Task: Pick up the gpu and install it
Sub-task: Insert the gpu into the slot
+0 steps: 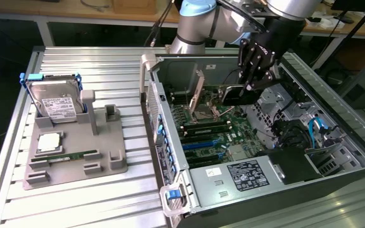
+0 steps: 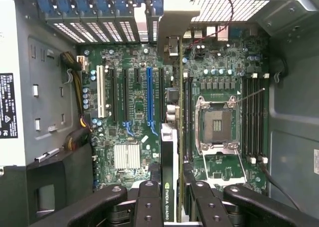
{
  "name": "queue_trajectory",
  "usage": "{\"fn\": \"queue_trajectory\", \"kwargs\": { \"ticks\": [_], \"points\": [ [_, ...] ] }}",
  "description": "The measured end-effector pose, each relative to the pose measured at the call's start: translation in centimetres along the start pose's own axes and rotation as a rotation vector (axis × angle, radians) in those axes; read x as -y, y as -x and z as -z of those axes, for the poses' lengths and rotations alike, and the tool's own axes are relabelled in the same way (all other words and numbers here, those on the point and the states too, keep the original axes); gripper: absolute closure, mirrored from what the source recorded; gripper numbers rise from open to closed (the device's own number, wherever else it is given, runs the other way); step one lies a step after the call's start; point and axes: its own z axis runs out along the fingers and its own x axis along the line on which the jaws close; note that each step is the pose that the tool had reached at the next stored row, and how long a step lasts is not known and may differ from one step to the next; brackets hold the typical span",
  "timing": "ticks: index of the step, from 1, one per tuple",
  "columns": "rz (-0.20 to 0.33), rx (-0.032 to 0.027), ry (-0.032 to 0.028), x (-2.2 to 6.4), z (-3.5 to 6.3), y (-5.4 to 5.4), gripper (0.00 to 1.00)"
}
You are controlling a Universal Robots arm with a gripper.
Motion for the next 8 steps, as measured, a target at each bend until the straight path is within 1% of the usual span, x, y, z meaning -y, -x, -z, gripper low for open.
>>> {"fn": "queue_trajectory", "kwargs": {
  "ticks": [4, 8],
  "points": [
    [0.000, 0.0017, 0.0000, 0.02, -0.60, -0.1, 0.73],
    [0.000, 0.0016, 0.0001, 0.03, -1.42, -0.2, 0.73]
  ]
}}
